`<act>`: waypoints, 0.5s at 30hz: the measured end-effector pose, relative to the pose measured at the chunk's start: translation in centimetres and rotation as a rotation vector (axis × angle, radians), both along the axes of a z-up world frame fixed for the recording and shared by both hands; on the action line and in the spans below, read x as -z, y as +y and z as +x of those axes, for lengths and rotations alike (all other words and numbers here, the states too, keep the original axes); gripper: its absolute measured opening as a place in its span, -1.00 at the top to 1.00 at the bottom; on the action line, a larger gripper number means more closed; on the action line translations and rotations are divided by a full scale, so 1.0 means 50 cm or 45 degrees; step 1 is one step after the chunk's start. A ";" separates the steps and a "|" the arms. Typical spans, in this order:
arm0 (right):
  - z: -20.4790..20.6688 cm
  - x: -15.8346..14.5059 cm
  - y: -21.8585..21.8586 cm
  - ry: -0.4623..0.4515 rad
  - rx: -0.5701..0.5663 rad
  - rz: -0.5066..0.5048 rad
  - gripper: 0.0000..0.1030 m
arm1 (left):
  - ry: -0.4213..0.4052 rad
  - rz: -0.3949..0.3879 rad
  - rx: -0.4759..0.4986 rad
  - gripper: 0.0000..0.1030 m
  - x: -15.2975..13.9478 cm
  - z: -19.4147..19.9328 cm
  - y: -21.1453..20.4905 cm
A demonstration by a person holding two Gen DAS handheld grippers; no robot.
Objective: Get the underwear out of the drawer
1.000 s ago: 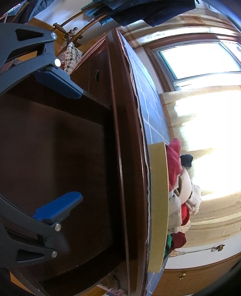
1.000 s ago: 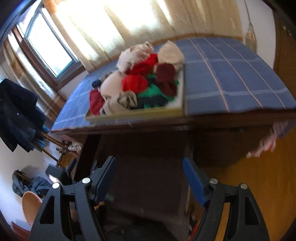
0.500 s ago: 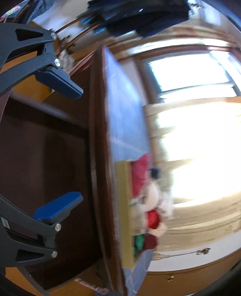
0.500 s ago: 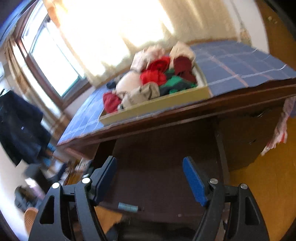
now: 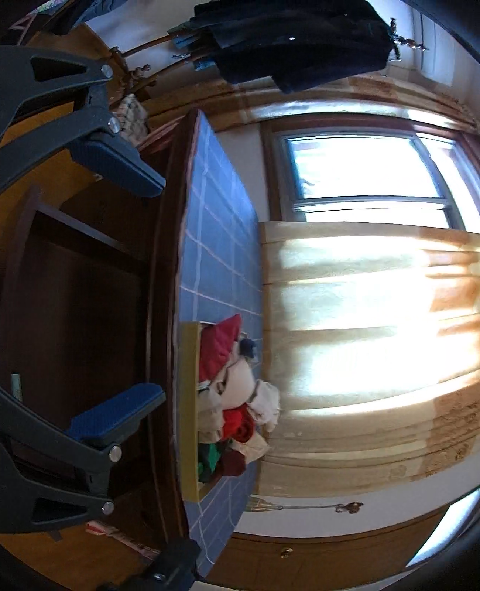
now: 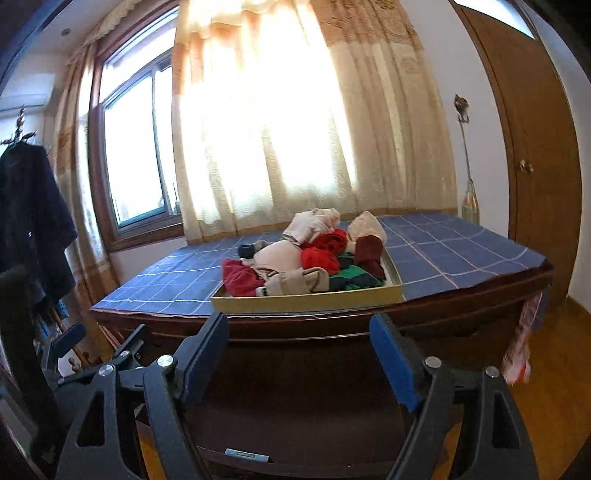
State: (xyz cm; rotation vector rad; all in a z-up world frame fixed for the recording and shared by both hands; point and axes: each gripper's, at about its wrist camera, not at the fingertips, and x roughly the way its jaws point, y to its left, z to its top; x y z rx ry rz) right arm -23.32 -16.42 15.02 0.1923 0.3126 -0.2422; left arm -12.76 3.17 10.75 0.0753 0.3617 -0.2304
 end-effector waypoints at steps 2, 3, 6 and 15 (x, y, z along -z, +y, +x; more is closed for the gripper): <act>0.000 -0.001 0.004 -0.007 -0.005 0.001 -0.57 | 0.041 -0.005 0.005 -0.99 0.001 0.003 0.000; -0.004 -0.001 0.005 -0.011 -0.001 0.002 -0.57 | 0.050 0.000 -0.004 -0.99 0.003 0.003 0.001; 0.000 0.001 -0.004 -0.009 0.010 0.016 -0.57 | 0.060 0.007 0.000 -0.99 0.004 0.001 -0.004; -0.005 0.010 -0.011 0.005 0.013 0.041 -0.57 | 0.014 0.096 0.022 -0.99 0.000 -0.025 -0.033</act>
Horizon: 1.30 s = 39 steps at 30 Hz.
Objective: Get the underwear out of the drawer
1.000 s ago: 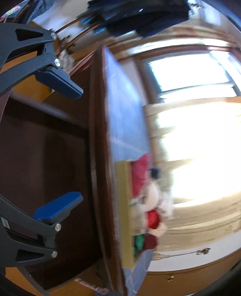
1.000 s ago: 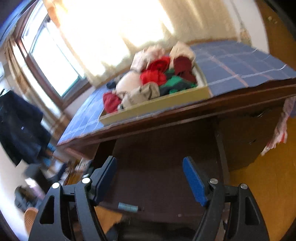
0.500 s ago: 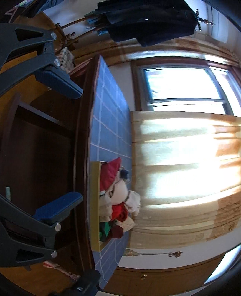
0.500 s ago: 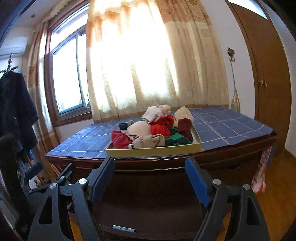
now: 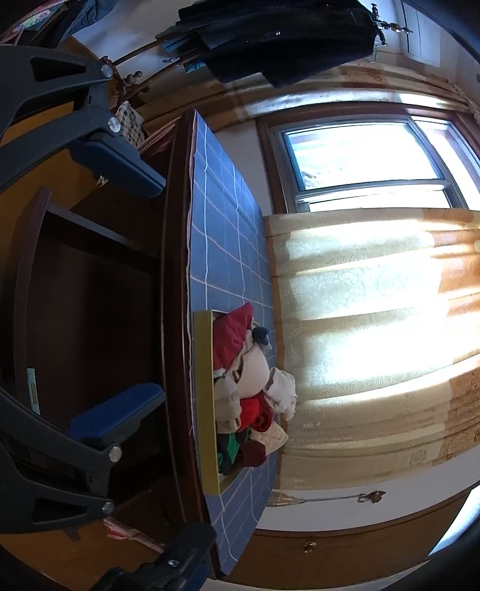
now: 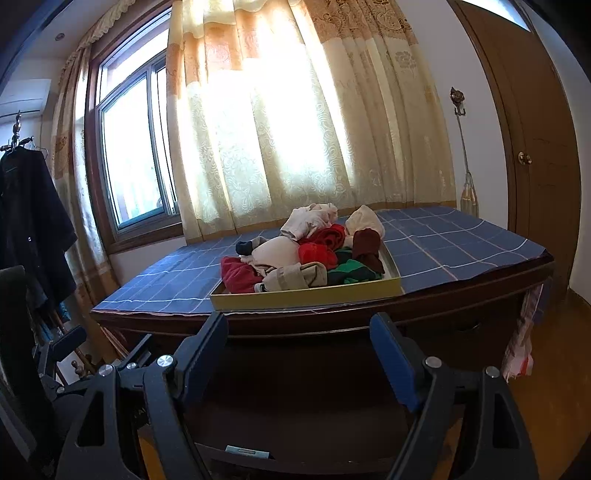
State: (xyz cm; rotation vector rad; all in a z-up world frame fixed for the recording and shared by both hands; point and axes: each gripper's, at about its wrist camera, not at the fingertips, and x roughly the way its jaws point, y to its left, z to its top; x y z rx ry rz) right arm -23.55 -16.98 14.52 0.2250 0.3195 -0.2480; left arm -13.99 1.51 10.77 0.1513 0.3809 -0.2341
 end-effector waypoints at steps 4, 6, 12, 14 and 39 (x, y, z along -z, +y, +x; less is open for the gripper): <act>-0.003 0.000 -0.002 -0.007 0.006 0.000 -0.57 | 0.014 -0.014 0.003 -0.99 -0.001 -0.001 0.002; -0.001 0.002 0.000 0.003 -0.001 -0.001 -0.57 | -0.011 -0.010 -0.004 -0.99 -0.004 -0.006 0.002; 0.003 0.006 -0.002 0.023 -0.007 0.012 -0.57 | -0.034 0.000 -0.002 -0.99 -0.006 -0.010 0.000; 0.002 0.006 -0.003 0.016 -0.005 0.011 -0.57 | -0.031 -0.003 -0.002 -0.99 -0.007 -0.009 0.000; -0.010 0.006 0.000 0.008 0.010 0.006 -0.57 | -0.071 0.005 -0.017 -0.99 -0.011 -0.016 -0.001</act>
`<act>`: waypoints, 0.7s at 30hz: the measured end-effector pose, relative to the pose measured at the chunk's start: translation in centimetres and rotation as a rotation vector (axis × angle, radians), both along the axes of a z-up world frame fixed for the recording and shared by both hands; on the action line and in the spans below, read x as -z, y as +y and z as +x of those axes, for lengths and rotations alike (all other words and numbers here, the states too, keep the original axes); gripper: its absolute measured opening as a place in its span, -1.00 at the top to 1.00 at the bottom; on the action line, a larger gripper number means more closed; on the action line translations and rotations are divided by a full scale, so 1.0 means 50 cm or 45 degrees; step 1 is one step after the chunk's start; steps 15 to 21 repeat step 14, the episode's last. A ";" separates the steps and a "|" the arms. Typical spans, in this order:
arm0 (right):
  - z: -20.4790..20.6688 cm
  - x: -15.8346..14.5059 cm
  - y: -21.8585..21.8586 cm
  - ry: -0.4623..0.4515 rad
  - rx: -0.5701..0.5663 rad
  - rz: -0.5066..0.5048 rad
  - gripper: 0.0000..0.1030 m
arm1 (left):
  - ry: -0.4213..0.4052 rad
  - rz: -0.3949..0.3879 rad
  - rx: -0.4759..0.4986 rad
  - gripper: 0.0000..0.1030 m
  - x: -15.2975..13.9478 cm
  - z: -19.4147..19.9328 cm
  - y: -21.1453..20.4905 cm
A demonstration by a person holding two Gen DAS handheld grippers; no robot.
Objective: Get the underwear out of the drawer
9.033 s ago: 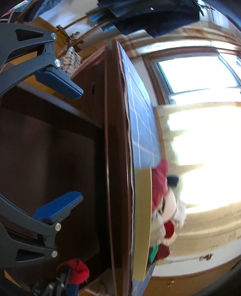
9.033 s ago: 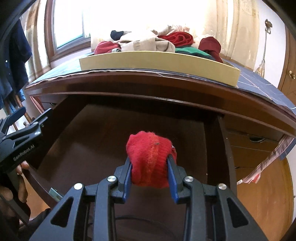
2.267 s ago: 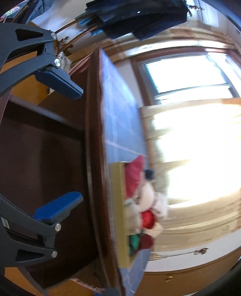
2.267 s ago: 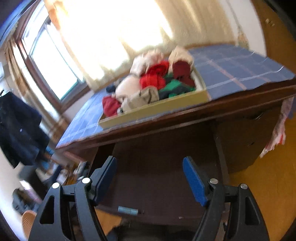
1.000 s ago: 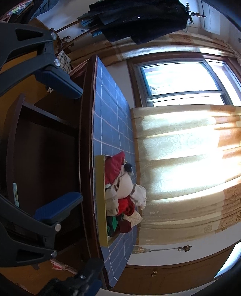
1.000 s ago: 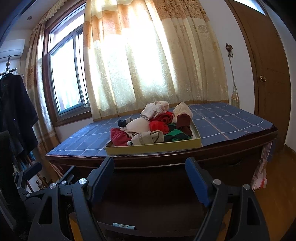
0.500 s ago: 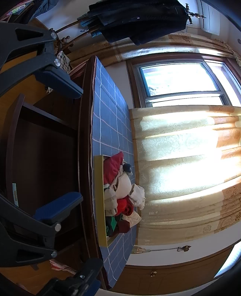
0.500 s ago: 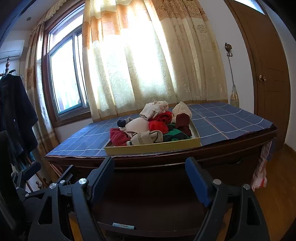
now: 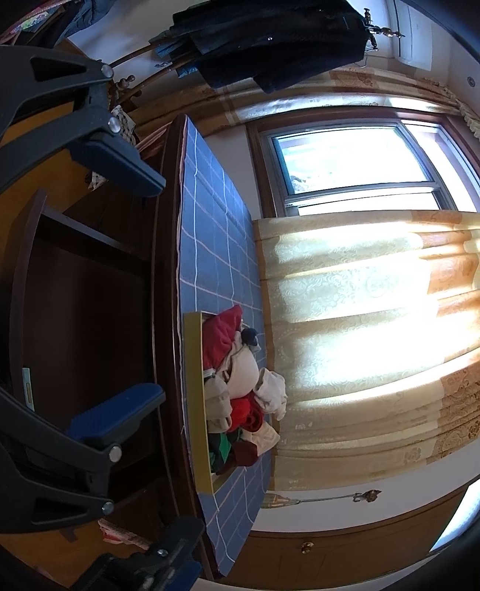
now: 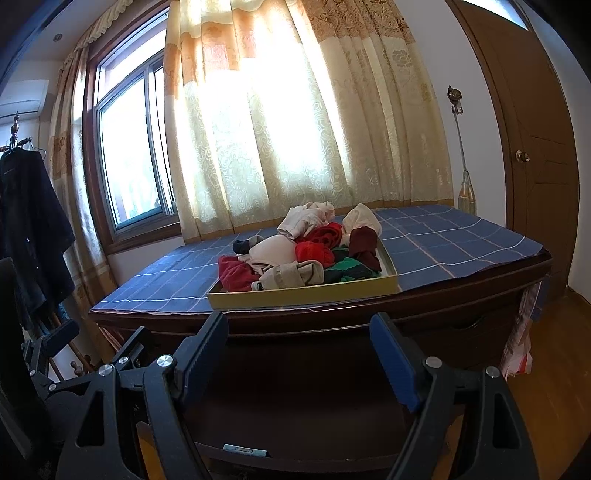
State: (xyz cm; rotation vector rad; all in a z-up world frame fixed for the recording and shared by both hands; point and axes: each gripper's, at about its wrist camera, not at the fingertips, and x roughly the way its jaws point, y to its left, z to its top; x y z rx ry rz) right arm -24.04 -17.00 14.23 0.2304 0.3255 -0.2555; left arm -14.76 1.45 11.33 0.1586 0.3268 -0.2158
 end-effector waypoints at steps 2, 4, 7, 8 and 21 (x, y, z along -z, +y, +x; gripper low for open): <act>-0.001 0.000 0.000 0.002 0.002 0.002 -0.57 | -0.004 -0.004 -0.002 -0.99 -0.001 0.001 0.001; -0.001 -0.001 0.000 0.003 0.002 0.003 -0.57 | -0.002 -0.018 0.006 -0.99 -0.002 0.001 0.001; 0.000 -0.001 0.000 0.004 0.003 0.002 -0.57 | -0.011 -0.046 0.021 -0.99 -0.004 -0.001 0.005; 0.000 0.000 -0.001 0.006 0.001 0.003 -0.57 | -0.017 -0.048 0.018 -0.99 -0.005 -0.002 0.004; 0.001 0.004 -0.002 0.020 -0.002 0.012 -0.57 | -0.012 -0.048 0.009 -0.99 -0.005 -0.001 0.002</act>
